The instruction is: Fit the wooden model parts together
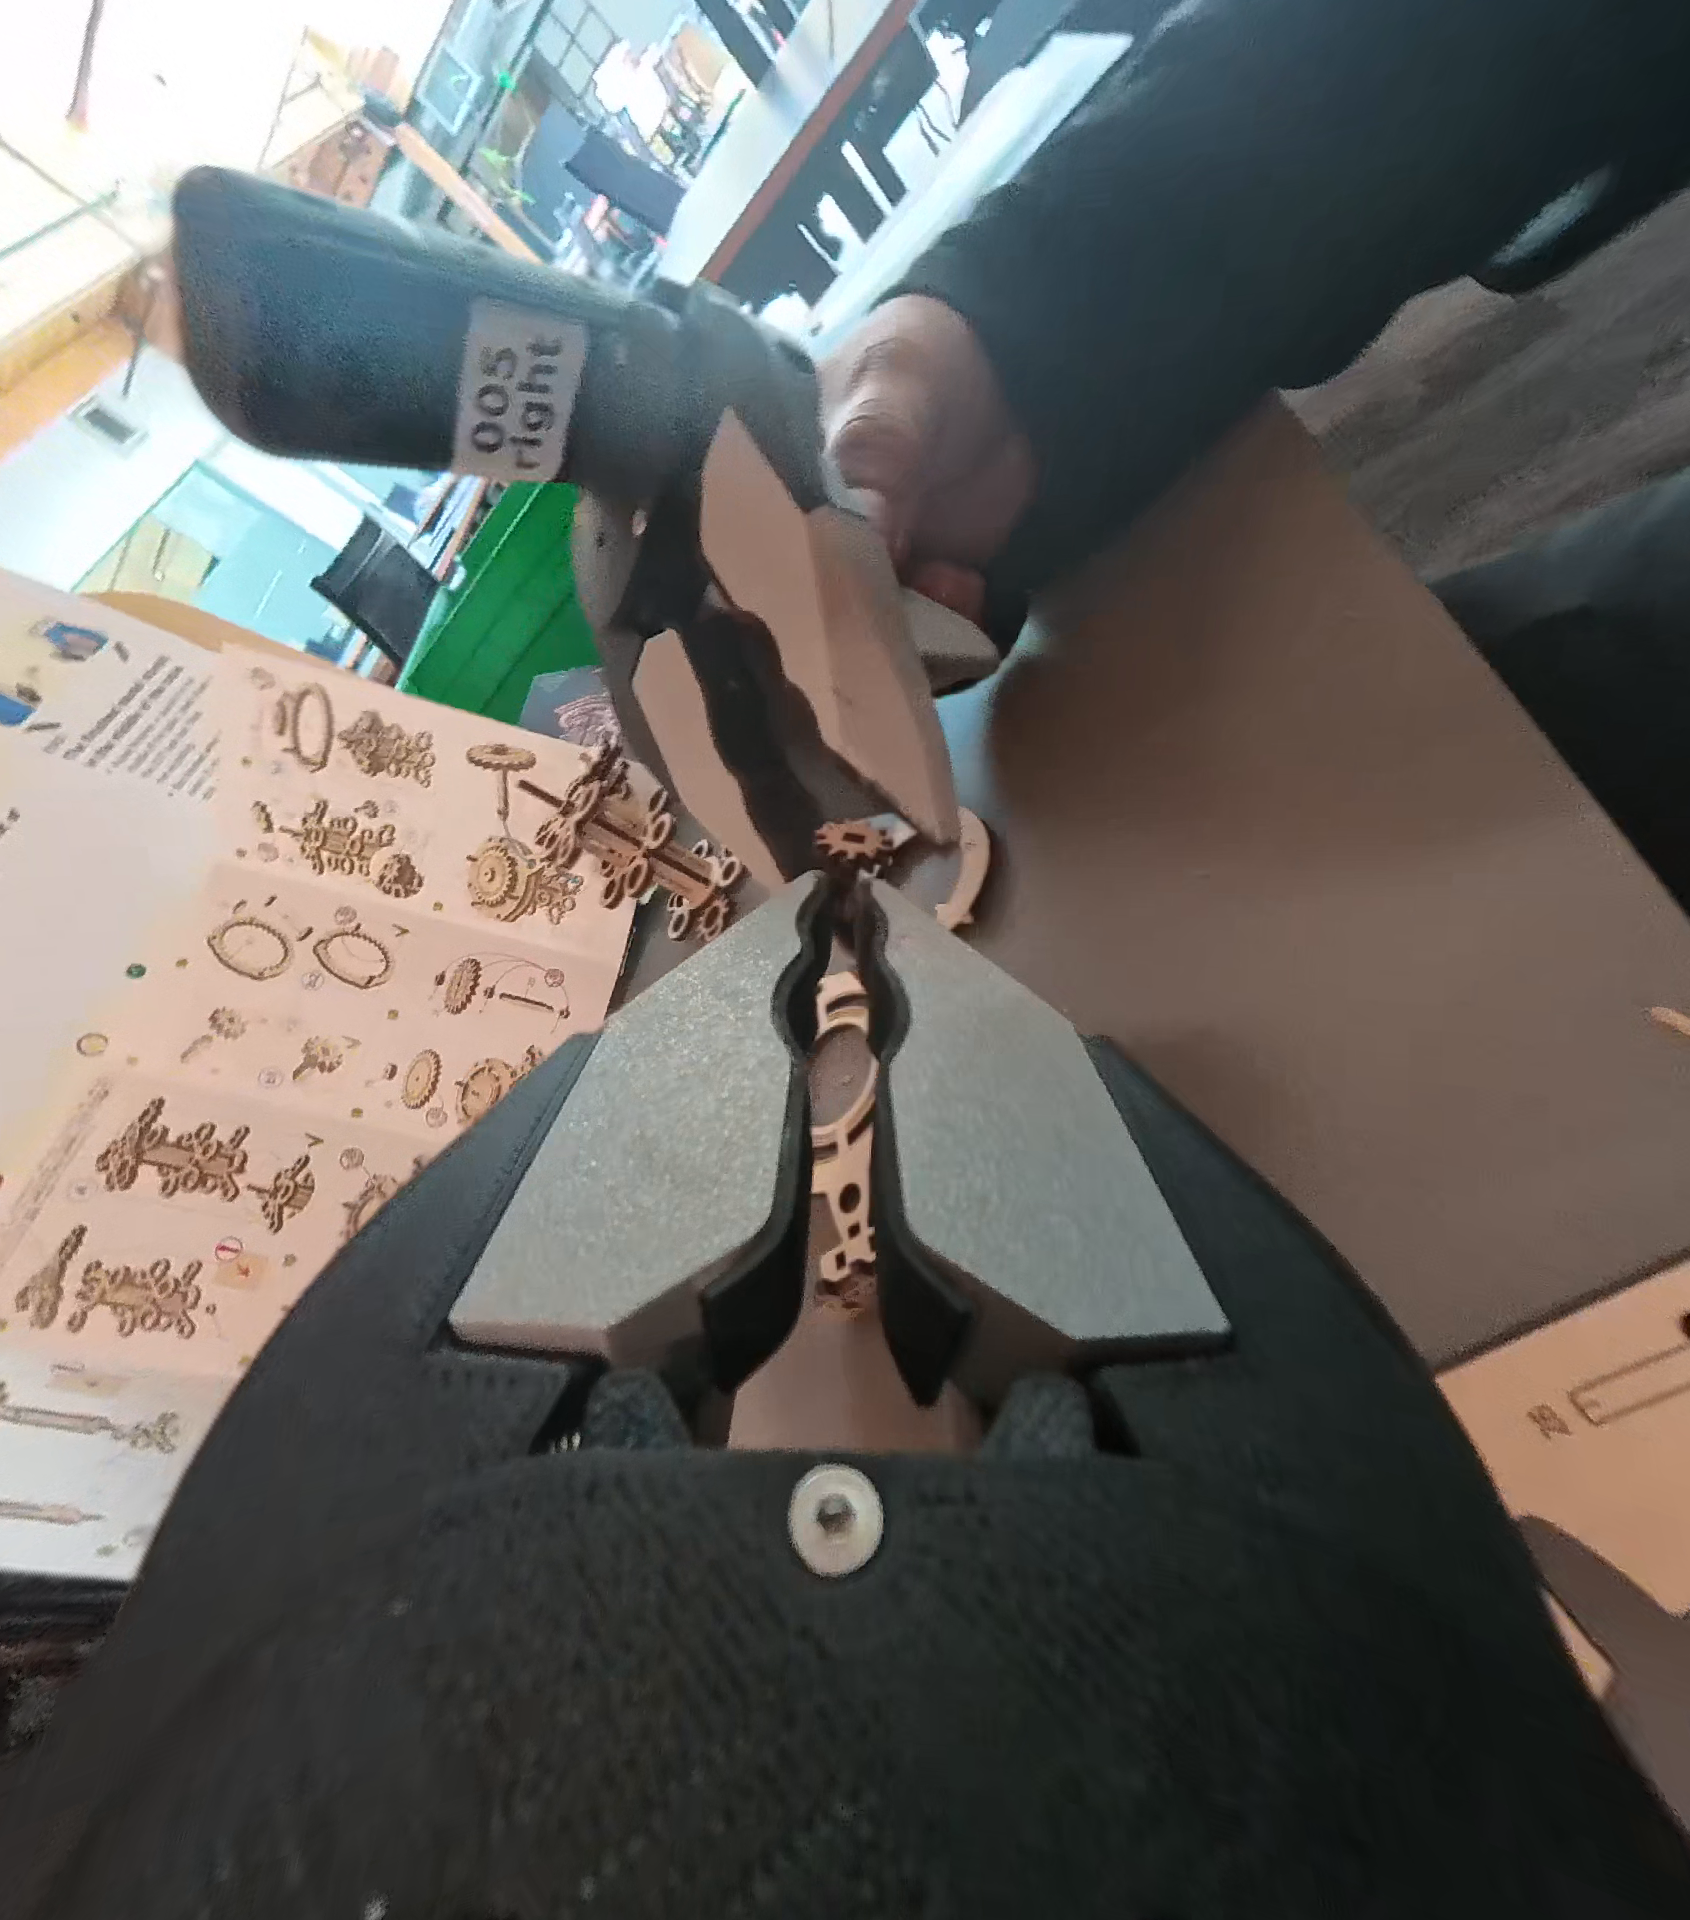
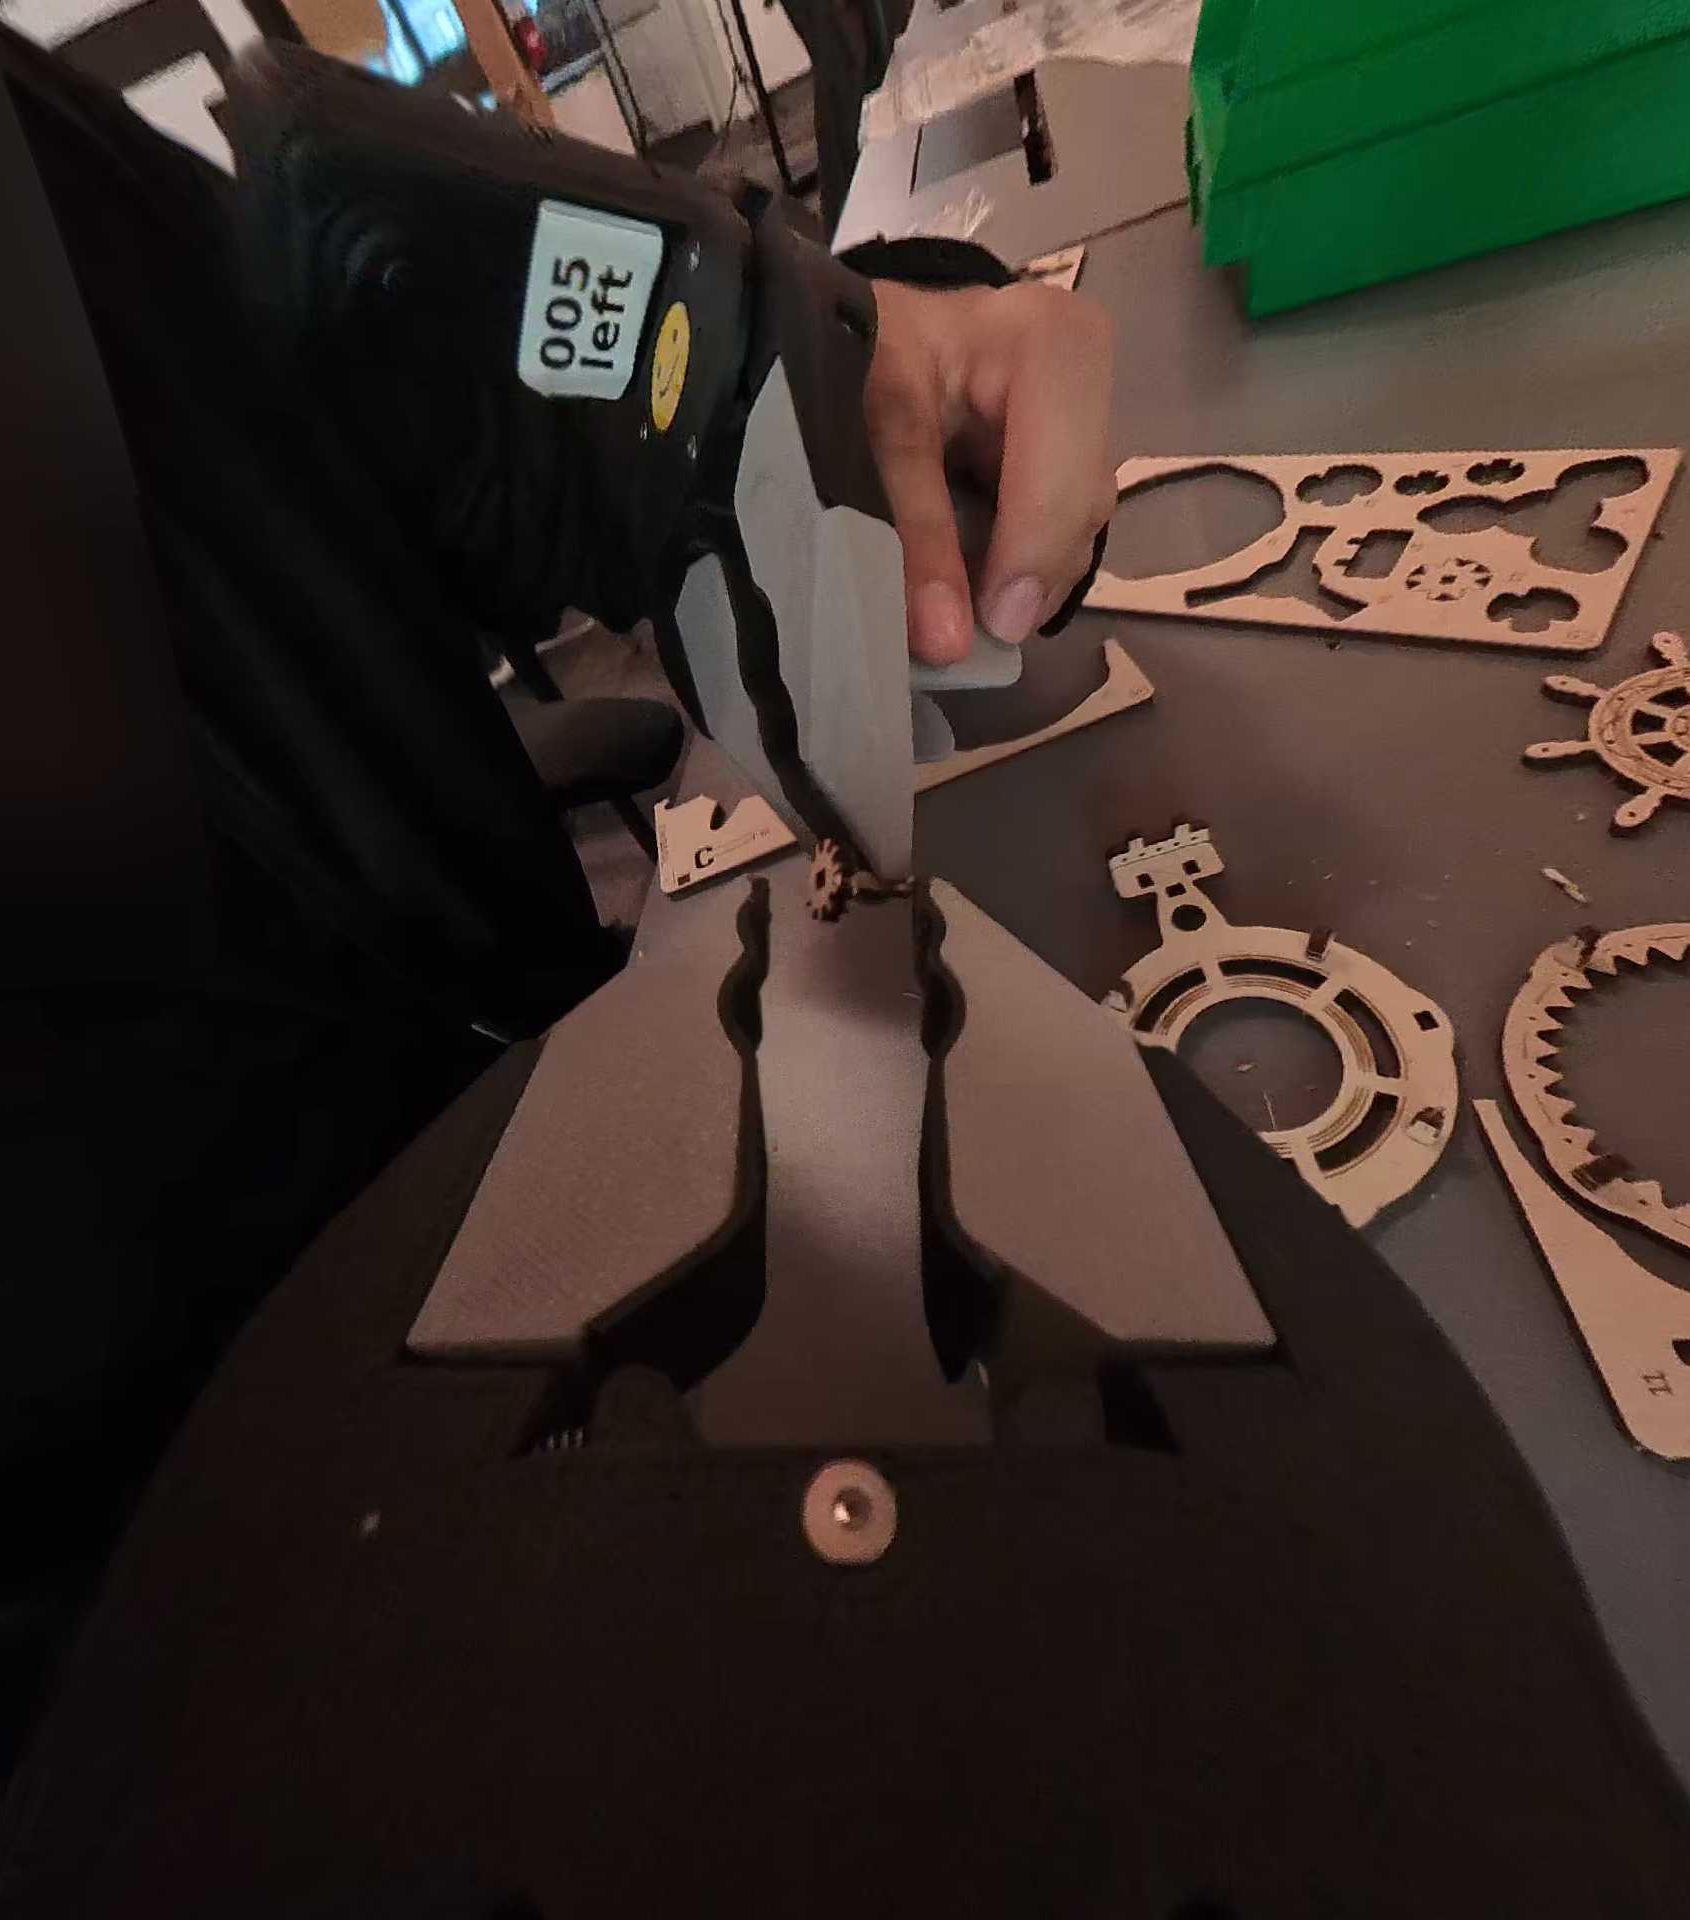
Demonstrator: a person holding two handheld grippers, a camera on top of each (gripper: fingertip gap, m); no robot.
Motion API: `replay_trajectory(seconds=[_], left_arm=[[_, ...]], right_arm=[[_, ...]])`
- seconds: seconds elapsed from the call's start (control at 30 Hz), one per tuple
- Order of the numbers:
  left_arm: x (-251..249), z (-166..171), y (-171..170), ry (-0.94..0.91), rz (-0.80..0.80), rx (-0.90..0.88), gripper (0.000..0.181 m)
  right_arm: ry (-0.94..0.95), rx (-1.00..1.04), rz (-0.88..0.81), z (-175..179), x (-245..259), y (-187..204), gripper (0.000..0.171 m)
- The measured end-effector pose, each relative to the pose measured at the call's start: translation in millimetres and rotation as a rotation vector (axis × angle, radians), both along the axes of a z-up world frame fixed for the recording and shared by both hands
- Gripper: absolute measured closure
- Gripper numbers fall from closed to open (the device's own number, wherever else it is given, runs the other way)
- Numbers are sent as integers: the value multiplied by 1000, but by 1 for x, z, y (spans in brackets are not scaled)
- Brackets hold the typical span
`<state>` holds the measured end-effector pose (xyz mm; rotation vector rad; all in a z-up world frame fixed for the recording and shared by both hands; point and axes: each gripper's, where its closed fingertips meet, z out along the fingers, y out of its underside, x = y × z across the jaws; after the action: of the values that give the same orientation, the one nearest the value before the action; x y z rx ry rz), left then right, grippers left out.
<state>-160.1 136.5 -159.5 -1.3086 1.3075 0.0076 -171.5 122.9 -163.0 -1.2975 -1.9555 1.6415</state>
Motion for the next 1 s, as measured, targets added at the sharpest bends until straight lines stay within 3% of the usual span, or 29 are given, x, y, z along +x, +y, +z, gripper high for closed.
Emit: replay_trajectory(seconds=[0.37,0.53,0.77,1.0], left_arm=[[-12,19,17,-97,110,62,181],[-14,27,21,-140,151,83,181],[-16,29,25,-152,182,96,181],[-13,29,26,-158,190,98,181]], right_arm=[[41,-203,-86,21,-8,15,149],[71,-223,-133,26,-13,22,158],[68,-251,-167,26,-15,28,151],[73,-302,-152,31,-14,26,155]])
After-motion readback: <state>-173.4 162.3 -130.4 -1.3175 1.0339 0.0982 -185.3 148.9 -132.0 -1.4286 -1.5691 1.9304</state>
